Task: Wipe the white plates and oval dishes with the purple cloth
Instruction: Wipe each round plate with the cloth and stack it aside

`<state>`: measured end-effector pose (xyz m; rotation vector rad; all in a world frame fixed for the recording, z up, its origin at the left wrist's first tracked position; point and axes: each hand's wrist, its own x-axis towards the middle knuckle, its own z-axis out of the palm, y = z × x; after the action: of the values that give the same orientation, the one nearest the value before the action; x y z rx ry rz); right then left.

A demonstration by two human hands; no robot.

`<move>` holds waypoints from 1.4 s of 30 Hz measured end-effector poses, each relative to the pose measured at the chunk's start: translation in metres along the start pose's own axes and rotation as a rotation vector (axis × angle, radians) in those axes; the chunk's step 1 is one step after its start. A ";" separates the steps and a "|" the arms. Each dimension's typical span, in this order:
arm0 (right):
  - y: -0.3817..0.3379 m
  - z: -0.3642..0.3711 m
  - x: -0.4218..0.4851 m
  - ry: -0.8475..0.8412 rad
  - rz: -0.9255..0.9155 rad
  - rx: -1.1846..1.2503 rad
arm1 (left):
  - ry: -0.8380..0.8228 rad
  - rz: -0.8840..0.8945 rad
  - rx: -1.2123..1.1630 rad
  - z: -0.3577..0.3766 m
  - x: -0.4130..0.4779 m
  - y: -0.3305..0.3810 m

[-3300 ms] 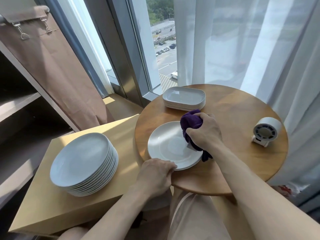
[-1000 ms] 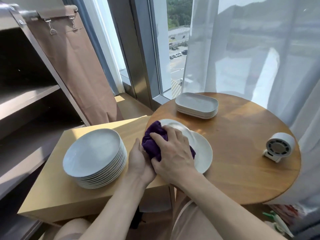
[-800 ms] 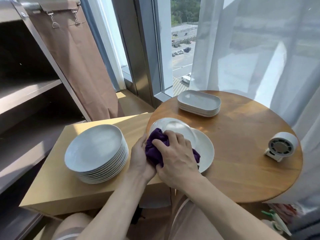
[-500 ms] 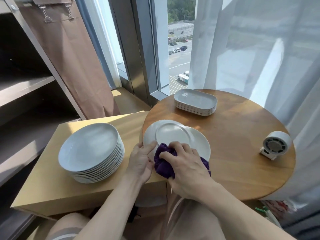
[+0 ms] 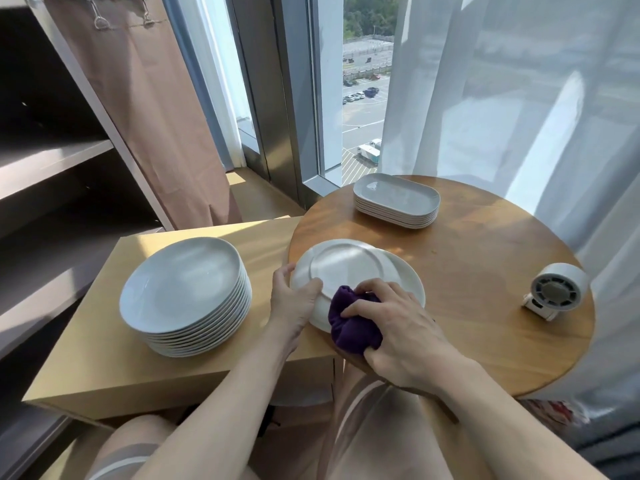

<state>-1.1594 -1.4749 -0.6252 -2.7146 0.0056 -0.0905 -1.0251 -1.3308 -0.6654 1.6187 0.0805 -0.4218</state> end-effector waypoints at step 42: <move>0.026 -0.032 0.146 0.104 0.298 -0.172 | 0.011 0.267 0.432 0.006 -0.001 -0.019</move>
<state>-1.0156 -1.5140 -0.5975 -2.8411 0.4668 -0.1482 -1.0333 -1.3349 -0.6830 2.0237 -0.2322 -0.2313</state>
